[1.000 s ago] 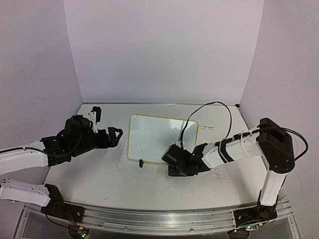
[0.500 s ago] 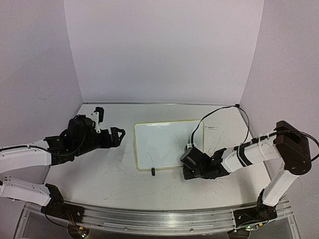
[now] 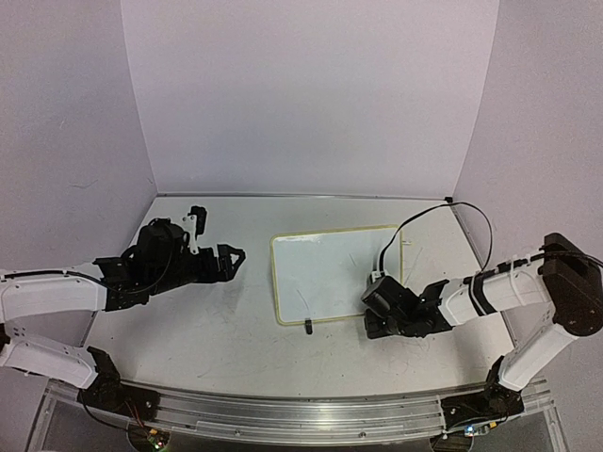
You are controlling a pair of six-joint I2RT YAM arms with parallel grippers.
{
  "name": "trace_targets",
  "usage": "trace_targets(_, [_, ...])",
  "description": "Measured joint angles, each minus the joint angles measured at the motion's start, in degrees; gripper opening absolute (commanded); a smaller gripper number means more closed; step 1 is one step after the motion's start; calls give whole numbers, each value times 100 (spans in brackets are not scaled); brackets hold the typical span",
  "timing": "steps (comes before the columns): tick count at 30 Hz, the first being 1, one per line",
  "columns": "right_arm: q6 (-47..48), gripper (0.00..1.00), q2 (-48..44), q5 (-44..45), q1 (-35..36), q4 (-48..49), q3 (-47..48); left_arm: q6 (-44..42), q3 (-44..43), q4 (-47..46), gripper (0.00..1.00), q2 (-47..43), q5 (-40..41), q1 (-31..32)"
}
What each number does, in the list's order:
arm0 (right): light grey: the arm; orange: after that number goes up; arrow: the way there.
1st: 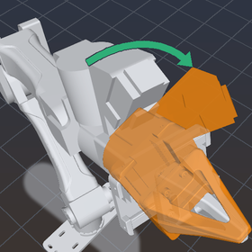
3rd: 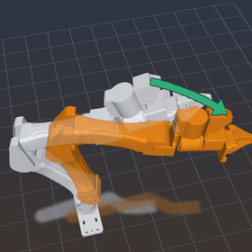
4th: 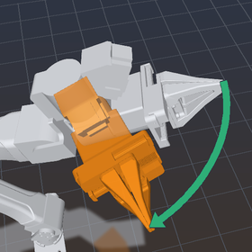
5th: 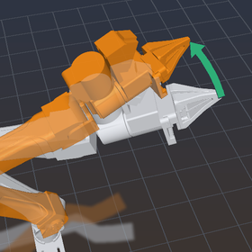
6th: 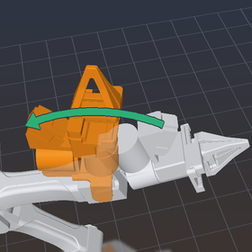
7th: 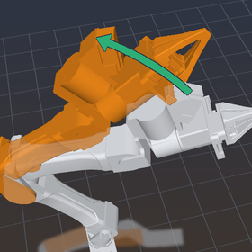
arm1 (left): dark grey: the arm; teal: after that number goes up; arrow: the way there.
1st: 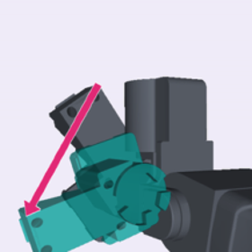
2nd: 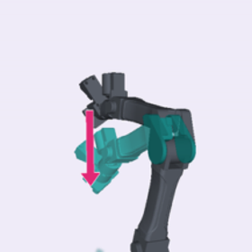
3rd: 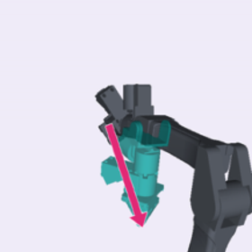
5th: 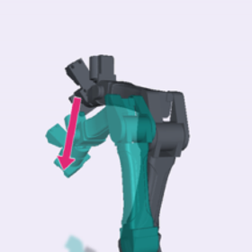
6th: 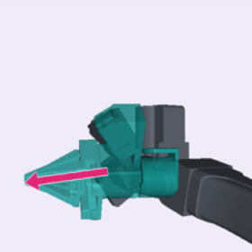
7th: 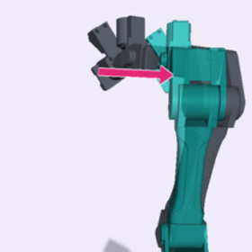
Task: Write a sentence on the whiteboard
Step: Move the whiteboard to the center of the board, then pick up the whiteboard marker from the center of the board.
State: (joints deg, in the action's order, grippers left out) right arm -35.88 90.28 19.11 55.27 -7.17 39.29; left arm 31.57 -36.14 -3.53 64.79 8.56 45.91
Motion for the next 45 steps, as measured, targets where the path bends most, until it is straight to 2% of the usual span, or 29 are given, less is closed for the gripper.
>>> trace_targets(3, [-34,22,0,9,-1,-11,0,0,0,-15,96,0,-11,0])
trace_targets(7, [-122,40,-64,84,-1,-132,0,2,0,-18,96,0,-50,-2])
trace_targets(12, [-210,59,-601,189,-1,-439,15,1,-1,-22,97,1,-94,-11])
trace_targets(18, [-220,69,-1423,316,55,-1123,295,-13,-24,-24,99,17,-45,-14])
trace_targets(25, [40,80,-3355,845,17,-1820,1096,-26,-175,49,99,20,209,-47])
trace_targets(28, [373,83,-3819,960,-640,-1870,1511,-34,-270,58,99,18,362,-79])
trace_targets(31, [828,85,-3779,914,-1664,-1882,1847,-44,-362,76,99,22,446,-100])
trace_targets(34, [1280,85,-3364,450,-2811,-1812,2098,-18,-425,101,99,27,504,-103])
trace_targets(38, [1726,85,-2231,-736,-4567,-1675,2548,-2,-566,157,99,233,513,-109])
trace_targets(41, [1872,88,-1367,-1188,-5219,-1588,2882,-7,-775,346,99,471,514,-118])
trace_targets(45, [1936,88,-576,-1753,-5480,-1459,3029,-7,-911,521,99,628,514,-135])
